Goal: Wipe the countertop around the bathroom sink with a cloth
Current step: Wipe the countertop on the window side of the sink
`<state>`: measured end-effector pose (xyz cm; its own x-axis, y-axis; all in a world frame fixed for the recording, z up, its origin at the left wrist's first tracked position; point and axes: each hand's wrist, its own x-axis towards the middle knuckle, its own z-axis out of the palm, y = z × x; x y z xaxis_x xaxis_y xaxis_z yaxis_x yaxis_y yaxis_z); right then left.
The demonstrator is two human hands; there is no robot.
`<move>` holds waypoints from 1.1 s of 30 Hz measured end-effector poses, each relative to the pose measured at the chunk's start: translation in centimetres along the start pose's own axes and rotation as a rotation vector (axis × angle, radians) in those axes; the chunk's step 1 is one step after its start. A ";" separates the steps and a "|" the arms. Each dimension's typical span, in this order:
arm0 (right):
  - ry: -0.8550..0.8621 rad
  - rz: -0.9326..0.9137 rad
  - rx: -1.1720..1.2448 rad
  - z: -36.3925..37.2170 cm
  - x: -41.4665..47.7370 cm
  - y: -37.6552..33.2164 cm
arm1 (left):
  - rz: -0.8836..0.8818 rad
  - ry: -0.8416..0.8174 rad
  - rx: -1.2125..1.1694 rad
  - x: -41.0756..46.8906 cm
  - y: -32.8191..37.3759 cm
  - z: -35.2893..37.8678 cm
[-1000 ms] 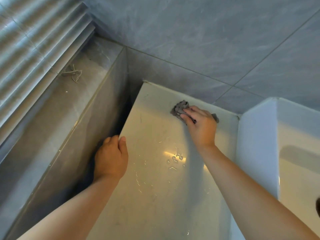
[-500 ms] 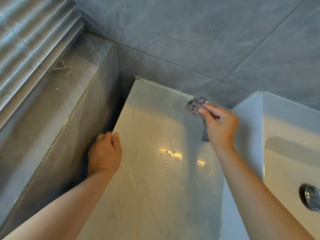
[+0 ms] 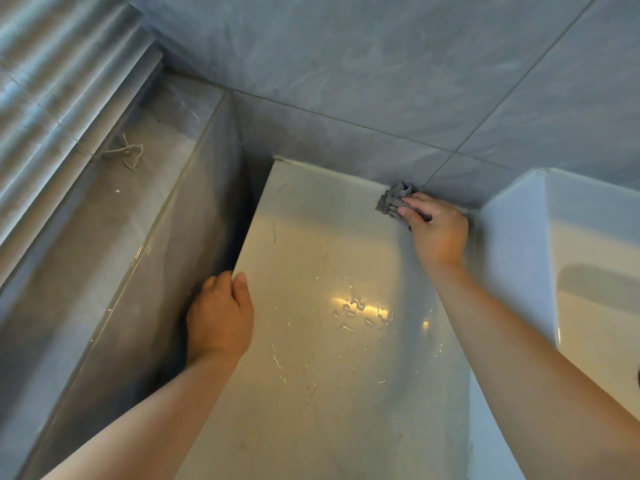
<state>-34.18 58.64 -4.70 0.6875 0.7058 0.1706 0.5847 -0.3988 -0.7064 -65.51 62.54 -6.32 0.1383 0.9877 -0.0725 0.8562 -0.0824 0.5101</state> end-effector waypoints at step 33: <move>0.209 0.072 -0.324 -1.4 -1.7 3.2 | 0.017 0.013 0.042 -0.1 -0.2 0.2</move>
<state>-32.91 55.37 -6.29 0.7848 0.5486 0.2883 0.6148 -0.6305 -0.4738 -65.61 62.47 -6.57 0.1463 0.9878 -0.0525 0.8737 -0.1042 0.4751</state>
